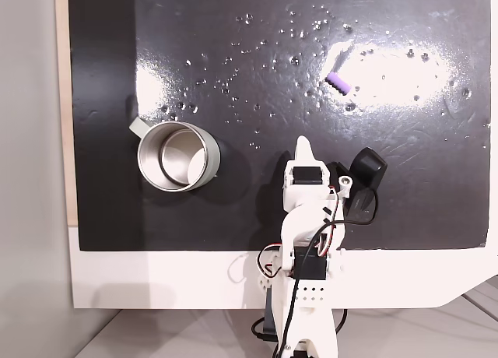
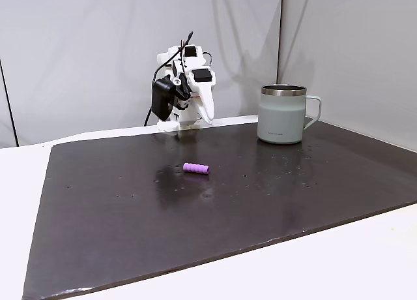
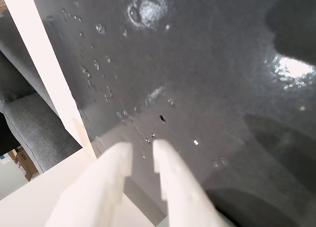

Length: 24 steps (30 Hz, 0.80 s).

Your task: Grasp a pengrip and put it in the cup.

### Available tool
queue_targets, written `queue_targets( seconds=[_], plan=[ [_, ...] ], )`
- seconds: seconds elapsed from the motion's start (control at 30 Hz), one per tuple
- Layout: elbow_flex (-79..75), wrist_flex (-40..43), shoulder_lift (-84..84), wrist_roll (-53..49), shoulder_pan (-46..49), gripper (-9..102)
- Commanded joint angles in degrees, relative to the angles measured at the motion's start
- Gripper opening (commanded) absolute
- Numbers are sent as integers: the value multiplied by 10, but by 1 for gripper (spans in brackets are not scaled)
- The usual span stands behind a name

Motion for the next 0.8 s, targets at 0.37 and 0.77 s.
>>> queue_targets(
  seconds=[0.37,0.77],
  plan=[
    [-5,-5,7,2,61,0],
    [-86,-21,6,-4,250,0]
  ],
)
